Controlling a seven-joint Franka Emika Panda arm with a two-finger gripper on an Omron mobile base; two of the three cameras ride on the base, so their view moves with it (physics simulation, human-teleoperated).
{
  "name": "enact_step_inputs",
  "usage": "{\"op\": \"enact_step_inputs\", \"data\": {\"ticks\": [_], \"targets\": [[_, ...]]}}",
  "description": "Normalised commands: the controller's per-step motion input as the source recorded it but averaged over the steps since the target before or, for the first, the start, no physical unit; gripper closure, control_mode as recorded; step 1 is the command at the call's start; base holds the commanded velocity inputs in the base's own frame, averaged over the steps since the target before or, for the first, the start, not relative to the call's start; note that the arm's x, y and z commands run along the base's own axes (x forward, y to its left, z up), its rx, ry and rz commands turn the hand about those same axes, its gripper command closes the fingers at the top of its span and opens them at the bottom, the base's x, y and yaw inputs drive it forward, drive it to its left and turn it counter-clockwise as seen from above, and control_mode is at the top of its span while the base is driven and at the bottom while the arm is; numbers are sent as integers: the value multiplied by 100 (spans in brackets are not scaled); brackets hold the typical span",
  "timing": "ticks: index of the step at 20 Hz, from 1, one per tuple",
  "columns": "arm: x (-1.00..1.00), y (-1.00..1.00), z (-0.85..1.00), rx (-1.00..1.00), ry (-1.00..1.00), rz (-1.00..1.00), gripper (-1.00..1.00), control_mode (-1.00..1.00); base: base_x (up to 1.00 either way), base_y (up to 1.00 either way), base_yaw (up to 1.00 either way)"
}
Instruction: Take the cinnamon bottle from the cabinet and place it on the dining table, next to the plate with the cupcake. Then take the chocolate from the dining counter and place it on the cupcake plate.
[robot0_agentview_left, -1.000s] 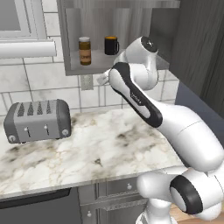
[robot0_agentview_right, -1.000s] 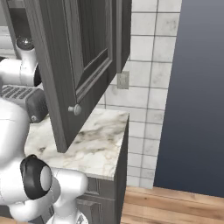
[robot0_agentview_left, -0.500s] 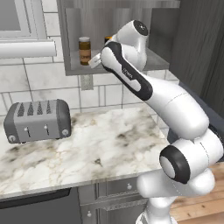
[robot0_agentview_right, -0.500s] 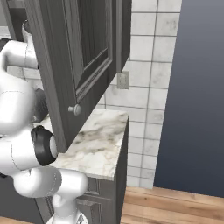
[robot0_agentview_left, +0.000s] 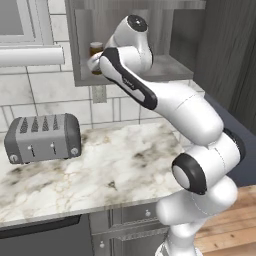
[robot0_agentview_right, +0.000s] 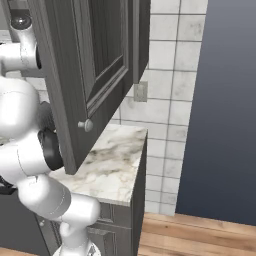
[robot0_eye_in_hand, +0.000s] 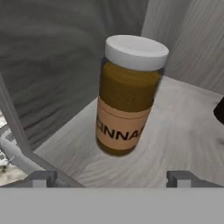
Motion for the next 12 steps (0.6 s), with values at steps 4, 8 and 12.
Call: {"op": "enact_step_inputs", "data": {"ticks": [4, 8, 12], "targets": [[9, 4, -3, 1, 1, 1, -100, -100, 0, 0, 0], [50, 6, 0, 0, -15, 0, -100, -100, 0, 0, 0], [48, 14, -8, 0, -13, 0, -100, -100, 0, 0, 0]]}}
